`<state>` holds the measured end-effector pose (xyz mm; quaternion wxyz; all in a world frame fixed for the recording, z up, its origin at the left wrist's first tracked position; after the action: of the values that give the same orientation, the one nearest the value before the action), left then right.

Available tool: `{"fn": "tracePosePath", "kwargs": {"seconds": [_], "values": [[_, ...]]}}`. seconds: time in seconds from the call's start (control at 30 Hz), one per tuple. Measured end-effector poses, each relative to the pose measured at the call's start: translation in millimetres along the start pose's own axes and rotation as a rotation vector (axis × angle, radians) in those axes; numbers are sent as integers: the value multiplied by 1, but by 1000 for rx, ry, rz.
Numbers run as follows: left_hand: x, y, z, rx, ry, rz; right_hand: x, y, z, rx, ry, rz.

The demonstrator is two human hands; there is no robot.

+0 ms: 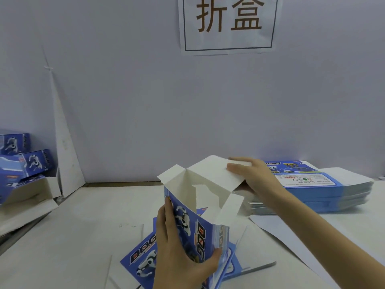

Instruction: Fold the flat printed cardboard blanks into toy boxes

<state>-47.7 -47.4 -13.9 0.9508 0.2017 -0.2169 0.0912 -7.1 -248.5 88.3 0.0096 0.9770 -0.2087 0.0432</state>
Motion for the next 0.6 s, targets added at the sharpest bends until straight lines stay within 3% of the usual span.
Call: {"fn": "tracePosePath", "kwargs": {"seconds": [0.2, 0.27, 0.33, 0.47, 0.53, 0.6], "values": [[-2, -1, 0, 29, 20, 0, -9, -3, -29, -309, 544, 46], [-2, 0, 0, 8, 8, 17, -11, -6, -34, -309, 573, 53], [-2, 0, 1, -5, -6, 26, -11, -7, -35, -153, 422, 11], [-1, 0, 0, -6, -3, 14, -9, -16, -29, 223, -114, -35], [-2, -1, -2, -3, 0, 8, -9, -20, -28, 259, -196, -78], [-2, 0, -2, 18, -18, 34, -5, -18, -26, 170, -146, -45]]}}
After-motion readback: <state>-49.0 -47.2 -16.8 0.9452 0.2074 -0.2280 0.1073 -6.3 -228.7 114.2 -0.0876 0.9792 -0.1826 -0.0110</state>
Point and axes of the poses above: each hand's wrist, its own x-axis towards the middle knuckle, its own y-axis out of the back of the hand, z = x × y, the point moved 5 cm from there along x, towards the middle knuckle, and after that the axes turned 7 degrees about z, right-handed, at the moved point
